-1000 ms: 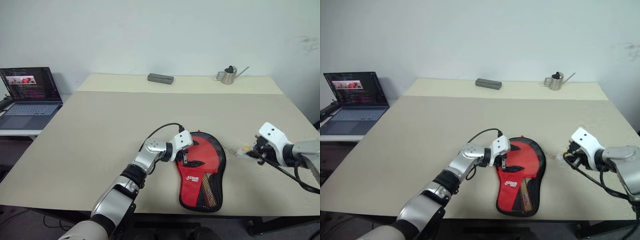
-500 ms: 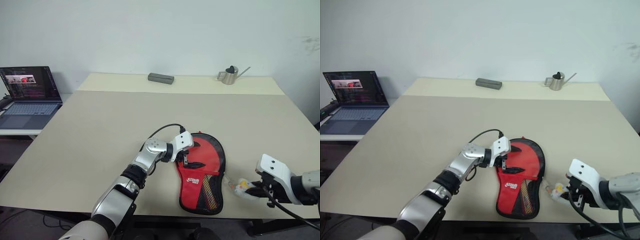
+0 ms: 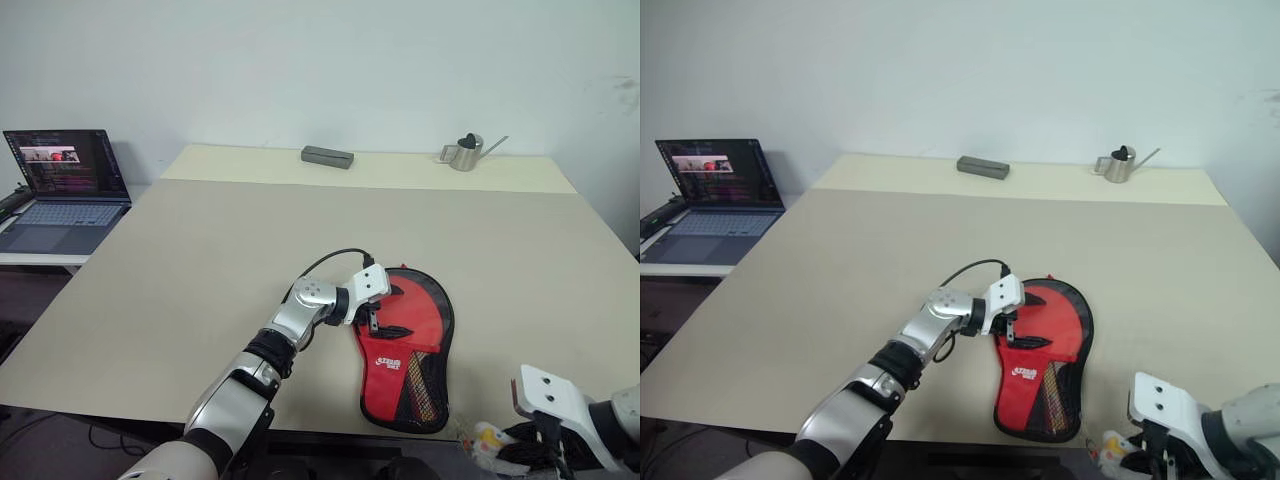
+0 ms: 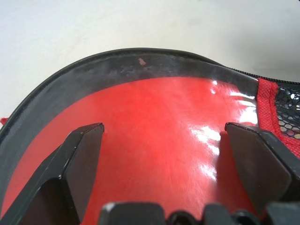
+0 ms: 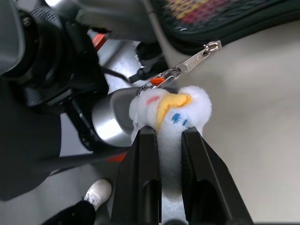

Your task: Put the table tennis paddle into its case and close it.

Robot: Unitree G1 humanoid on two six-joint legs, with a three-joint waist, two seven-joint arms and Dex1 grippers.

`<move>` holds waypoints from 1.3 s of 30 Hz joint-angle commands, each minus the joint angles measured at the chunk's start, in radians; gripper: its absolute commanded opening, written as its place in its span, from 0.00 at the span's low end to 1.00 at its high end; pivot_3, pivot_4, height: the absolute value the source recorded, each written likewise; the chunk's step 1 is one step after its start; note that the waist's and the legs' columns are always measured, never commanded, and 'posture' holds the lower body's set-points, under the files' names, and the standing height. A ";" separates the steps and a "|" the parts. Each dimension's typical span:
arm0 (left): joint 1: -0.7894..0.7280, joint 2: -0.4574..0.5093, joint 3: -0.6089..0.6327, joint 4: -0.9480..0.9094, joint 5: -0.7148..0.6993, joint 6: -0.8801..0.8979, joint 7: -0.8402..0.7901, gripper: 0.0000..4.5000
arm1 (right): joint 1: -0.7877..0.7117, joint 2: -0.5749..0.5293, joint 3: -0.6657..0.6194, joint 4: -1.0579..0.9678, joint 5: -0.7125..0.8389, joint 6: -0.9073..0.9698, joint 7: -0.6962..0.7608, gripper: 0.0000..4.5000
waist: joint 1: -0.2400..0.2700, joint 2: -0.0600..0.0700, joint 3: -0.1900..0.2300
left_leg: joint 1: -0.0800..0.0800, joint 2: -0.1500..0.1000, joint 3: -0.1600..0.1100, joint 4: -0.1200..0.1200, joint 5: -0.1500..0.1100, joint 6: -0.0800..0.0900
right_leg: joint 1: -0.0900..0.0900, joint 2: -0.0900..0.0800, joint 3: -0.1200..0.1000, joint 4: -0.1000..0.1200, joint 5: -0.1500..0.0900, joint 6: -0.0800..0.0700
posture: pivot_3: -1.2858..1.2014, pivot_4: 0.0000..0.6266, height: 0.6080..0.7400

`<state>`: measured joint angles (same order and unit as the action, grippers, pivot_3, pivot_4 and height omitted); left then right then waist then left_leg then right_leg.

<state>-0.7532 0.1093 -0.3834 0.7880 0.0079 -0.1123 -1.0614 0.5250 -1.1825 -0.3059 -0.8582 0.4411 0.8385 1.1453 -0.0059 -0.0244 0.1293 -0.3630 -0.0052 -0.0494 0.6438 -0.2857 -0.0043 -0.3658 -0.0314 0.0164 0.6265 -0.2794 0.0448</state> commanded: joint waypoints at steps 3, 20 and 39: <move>0.101 0.042 -0.110 0.133 0.138 0.084 -0.004 1.00 | 0.038 -0.005 -0.026 -0.106 0.051 -0.016 0.044 0.03 | 0.002 0.000 0.000 | 0.000 0.000 -0.002 0.000 -0.002 -0.003 | 0.003 0.000 -0.001 0.000 -0.003 -0.001 | 0.52 0.24 1.00; 0.091 0.033 -0.115 0.136 0.142 0.083 0.004 1.00 | -0.010 -0.078 0.156 -0.189 0.077 -0.085 0.043 0.03 | 0.007 0.000 0.000 | 0.002 0.000 -0.009 0.000 -0.004 -0.007 | 0.008 -0.001 -0.007 0.000 -0.008 -0.003 | 0.52 0.24 1.00; 0.084 0.019 -0.117 0.146 0.138 0.080 0.022 1.00 | -0.149 -0.094 0.111 -0.159 0.223 -0.032 0.014 0.38 | 0.010 0.000 0.000 | 0.002 -0.001 -0.015 0.000 -0.005 -0.009 | 0.010 -0.003 -0.013 0.000 -0.010 -0.004 | 0.52 0.24 1.00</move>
<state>-0.7567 0.0976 -0.4035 0.7874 0.0081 -0.1122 -1.0627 0.3760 -1.2646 -0.1482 -0.9803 0.6164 0.8091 1.1173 0.0037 -0.0246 0.1294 -0.3614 -0.0059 -0.0640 0.6436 -0.2908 -0.0130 -0.3553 -0.0348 0.0033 0.6264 -0.2898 0.0404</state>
